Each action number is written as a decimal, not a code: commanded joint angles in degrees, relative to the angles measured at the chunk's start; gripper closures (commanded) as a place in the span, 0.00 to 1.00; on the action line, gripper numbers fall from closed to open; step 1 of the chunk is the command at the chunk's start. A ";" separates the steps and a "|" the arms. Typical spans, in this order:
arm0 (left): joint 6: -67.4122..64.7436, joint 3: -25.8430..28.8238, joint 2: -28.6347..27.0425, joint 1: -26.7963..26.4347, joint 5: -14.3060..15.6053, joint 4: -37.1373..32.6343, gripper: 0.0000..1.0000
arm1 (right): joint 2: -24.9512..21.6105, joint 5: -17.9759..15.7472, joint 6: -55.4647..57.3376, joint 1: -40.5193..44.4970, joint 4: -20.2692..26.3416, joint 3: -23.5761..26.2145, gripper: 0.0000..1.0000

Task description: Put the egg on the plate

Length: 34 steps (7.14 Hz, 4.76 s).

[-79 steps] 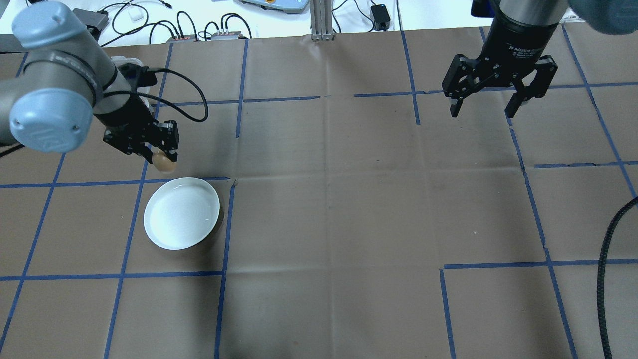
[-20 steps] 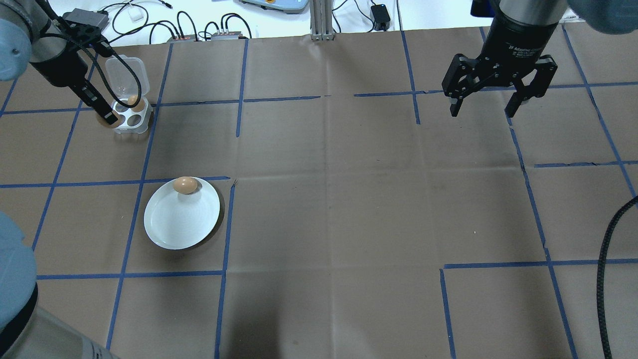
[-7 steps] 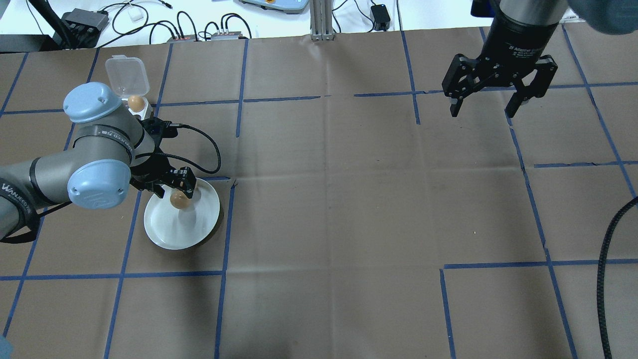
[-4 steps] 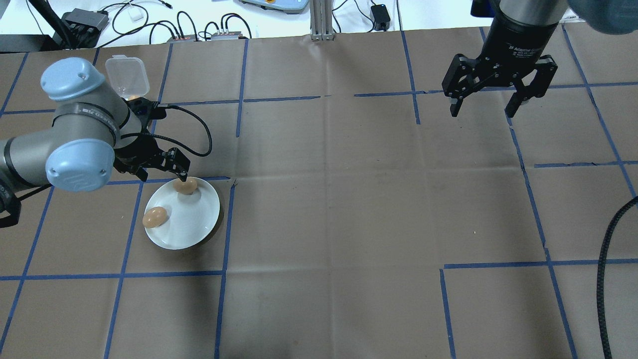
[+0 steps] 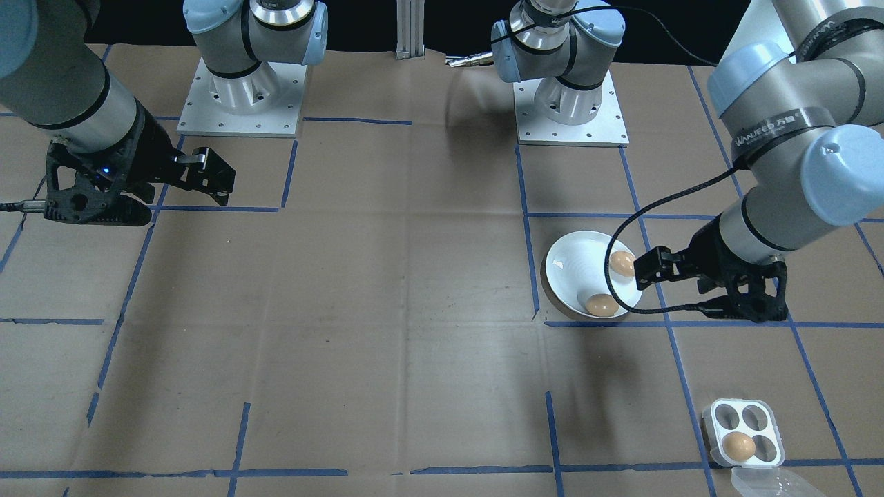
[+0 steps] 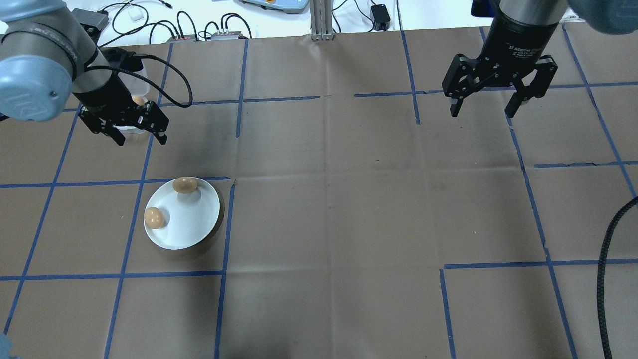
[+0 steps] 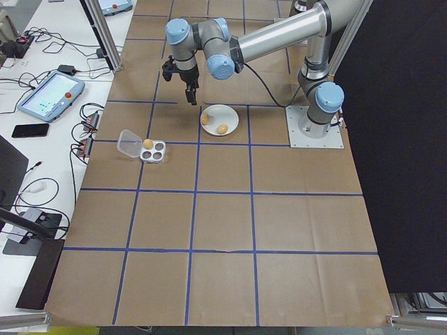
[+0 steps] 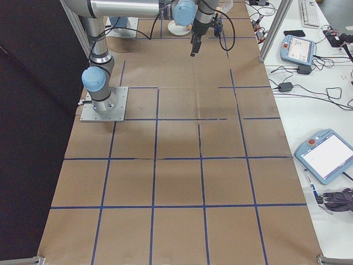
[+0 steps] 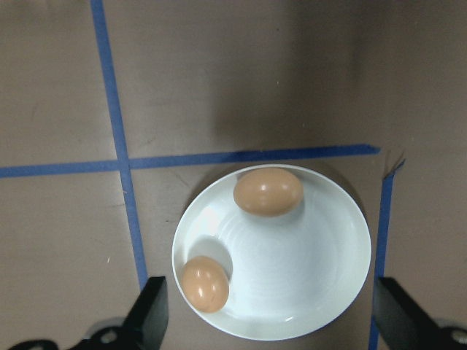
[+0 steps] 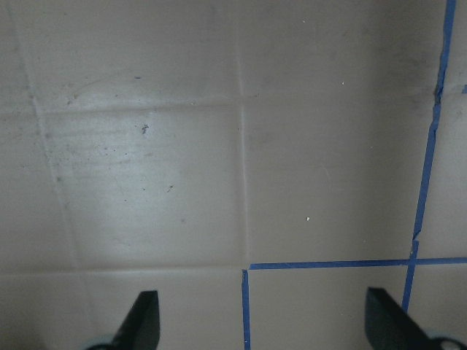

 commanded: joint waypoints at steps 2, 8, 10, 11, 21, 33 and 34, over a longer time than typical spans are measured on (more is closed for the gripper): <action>0.04 18.36 -14.57 3.65 0.17 2.35 0.00 | 0.00 0.00 0.00 0.00 0.00 -0.06 0.00; 1.53 32.94 -31.05 5.51 0.00 3.23 0.02 | 0.00 0.00 0.00 0.00 0.00 -0.06 0.00; 2.23 26.28 -30.53 5.51 0.09 10.12 0.03 | 0.00 0.00 0.00 0.00 -0.09 0.03 0.00; 2.32 23.55 -30.70 5.51 0.26 14.44 0.02 | 0.00 0.00 0.00 0.00 0.00 0.03 0.00; 4.52 22.91 -29.65 5.68 0.70 12.37 0.44 | 0.00 0.00 0.00 0.00 -0.09 -0.06 0.00; -0.91 18.03 -10.18 5.43 -0.17 -9.33 0.92 | 0.00 0.00 0.00 0.00 0.00 -0.06 0.00; -2.84 9.54 -5.01 5.33 -0.18 -7.77 0.92 | 0.00 0.00 0.00 0.00 0.00 -0.06 0.00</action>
